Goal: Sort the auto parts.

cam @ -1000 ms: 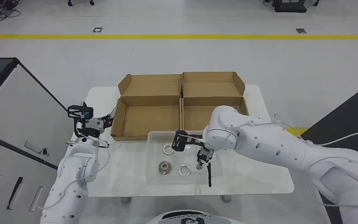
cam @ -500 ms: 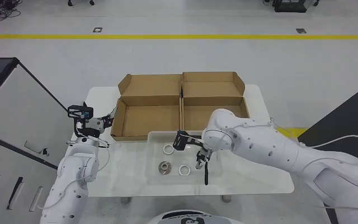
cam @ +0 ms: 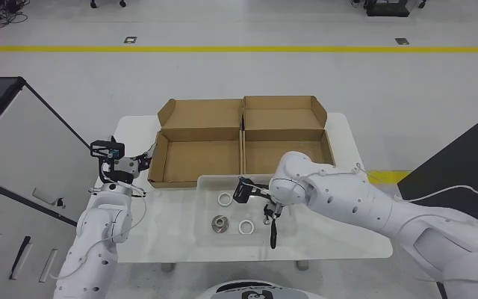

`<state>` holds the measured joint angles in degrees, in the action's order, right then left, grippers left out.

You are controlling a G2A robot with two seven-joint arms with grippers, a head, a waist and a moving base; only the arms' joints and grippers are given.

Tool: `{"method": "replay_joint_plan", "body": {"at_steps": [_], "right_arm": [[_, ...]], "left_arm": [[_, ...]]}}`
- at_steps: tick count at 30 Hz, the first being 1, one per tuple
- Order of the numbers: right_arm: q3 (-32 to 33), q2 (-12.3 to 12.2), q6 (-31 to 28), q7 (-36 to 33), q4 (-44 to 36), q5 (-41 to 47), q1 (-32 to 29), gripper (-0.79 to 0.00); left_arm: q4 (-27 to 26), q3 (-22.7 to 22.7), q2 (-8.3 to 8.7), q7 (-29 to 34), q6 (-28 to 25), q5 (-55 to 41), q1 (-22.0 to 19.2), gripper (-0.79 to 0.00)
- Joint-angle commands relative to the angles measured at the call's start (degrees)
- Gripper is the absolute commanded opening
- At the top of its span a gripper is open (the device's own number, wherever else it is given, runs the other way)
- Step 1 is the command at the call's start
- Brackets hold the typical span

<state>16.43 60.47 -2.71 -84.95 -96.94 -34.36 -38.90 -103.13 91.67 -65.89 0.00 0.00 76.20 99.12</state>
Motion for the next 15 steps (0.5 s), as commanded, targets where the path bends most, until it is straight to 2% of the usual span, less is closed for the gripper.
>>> {"method": "replay_joint_plan", "body": {"at_steps": [1, 6, 15], "right_arm": [[0.0, 0.15, 0.24, 0.19, 0.14, -0.62, -0.27, -0.24], [-0.07, 0.53, 0.97, 0.42, 0.56, -2.67, -0.93, -0.268], [0.04, 1.57, 1.76, 0.78, 2.24, -4.24, -1.96, -0.262]], "left_arm": [[0.0, 0.0, 0.0, 0.0, 0.0, 0.0, 0.0, 0.0], [0.0, 0.0, 0.0, 0.0, 0.0, 0.0, 0.0, 0.0], [0.0, 0.0, 0.0, 0.0, 0.0, 0.0, 0.0, 0.0]]}}
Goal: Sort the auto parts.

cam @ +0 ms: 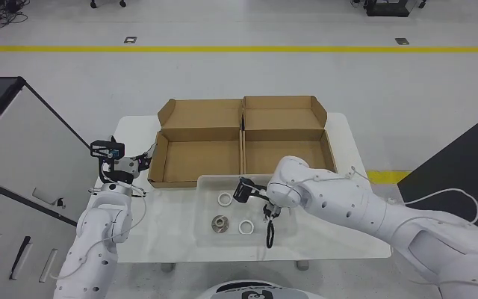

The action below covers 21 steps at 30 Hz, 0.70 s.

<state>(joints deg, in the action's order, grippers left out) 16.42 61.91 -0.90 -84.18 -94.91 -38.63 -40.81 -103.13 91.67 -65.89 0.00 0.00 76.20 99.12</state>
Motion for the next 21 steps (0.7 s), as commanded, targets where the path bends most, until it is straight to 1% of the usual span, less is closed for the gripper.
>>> {"method": "replay_joint_plan", "body": {"at_steps": [1, 6, 11, 21], "right_arm": [[0.08, 0.26, -0.12, 0.04, 0.42, -0.04, -0.1, -0.268], [0.48, 0.82, -0.19, 0.11, 1.23, -0.09, -0.36, -0.277], [0.97, 1.18, 0.21, 0.91, 1.38, -1.5, -0.69, -0.249], [1.54, 1.99, 0.99, 0.48, 2.1, -4.75, -1.07, -0.24]], "left_arm": [[0.0, 0.0, 0.0, 0.0, 0.0, 0.0, 0.0, 0.0], [0.0, 0.0, 0.0, 0.0, 0.0, 0.0, 0.0, 0.0], [0.0, 0.0, 0.0, 0.0, 0.0, 0.0, 0.0, 0.0], [0.0, 0.0, 0.0, 0.0, 0.0, 0.0, 0.0, 0.0]]}}
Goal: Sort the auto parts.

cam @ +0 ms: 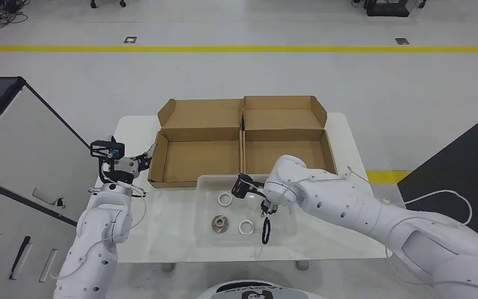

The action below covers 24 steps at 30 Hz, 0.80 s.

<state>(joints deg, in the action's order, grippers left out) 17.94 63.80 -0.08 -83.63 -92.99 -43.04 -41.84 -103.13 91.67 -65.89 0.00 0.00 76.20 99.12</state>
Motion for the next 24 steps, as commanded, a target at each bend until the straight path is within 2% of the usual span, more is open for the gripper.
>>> {"method": "replay_joint_plan", "body": {"at_steps": [1, 12, 20, 24], "right_arm": [[0.05, 0.22, 0.21, -0.07, 0.33, -0.51, -0.1, -0.259], [0.43, 1.55, 0.21, 0.03, 2.89, -1.63, -0.9, -0.409], [1.29, 2.07, 0.11, -0.11, 3.61, -2.41, -1.51, -0.434], [1.83, 2.23, 0.03, -0.13, 3.78, -2.67, -1.89, -0.471]], "left_arm": [[0.0, 0.0, 0.0, 0.0, 0.0, 0.0, 0.0, 0.0], [0.0, 0.0, 0.0, 0.0, 0.0, 0.0, 0.0, 0.0], [0.0, 0.0, 0.0, 0.0, 0.0, 0.0, 0.0, 0.0], [0.0, 0.0, 0.0, 0.0, 0.0, 0.0, 0.0, 0.0]]}}
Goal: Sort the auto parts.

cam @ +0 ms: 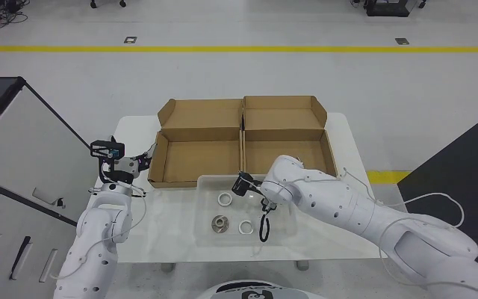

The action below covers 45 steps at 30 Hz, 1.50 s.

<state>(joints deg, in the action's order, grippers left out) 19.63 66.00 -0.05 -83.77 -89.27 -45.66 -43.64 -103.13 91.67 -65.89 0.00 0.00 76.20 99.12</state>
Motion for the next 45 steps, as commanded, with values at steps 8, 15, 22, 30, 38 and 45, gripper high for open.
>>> {"method": "replay_joint_plan", "body": {"at_steps": [8, 15, 22, 30, 38, 45], "right_arm": [[1.28, 0.18, -0.04, -0.27, 0.33, -1.08, -0.85, -0.563], [2.1, 0.42, 0.36, -0.56, 0.48, -2.03, -1.5, -0.64], [3.02, 0.59, 0.77, -0.32, 0.35, -3.1, -2.27, -0.582], [3.59, 0.91, 0.55, -0.1, 0.7, -4.24, -3.23, -0.557], [4.3, 1.39, 0.39, 1.0, 1.08, -5.06, -3.92, -0.576], [5.32, 1.5, 0.26, 1.12, 0.83, -5.87, -4.56, -0.628]], "left_arm": [[0.0, 0.0, 0.0, 0.0, 0.0, 0.0, 0.0, 0.0], [0.0, 0.0, 0.0, 0.0, 0.0, 0.0, 0.0, 0.0], [0.0, 0.0, 0.0, 0.0, 0.0, 0.0, 0.0, 0.0], [0.0, 0.0, 0.0, 0.0, 0.0, 0.0, 0.0, 0.0], [0.0, 0.0, 0.0, 0.0, 0.0, 0.0, 0.0, 0.0], [0.0, 0.0, 0.0, 0.0, 0.0, 0.0, 0.0, 0.0]]}}
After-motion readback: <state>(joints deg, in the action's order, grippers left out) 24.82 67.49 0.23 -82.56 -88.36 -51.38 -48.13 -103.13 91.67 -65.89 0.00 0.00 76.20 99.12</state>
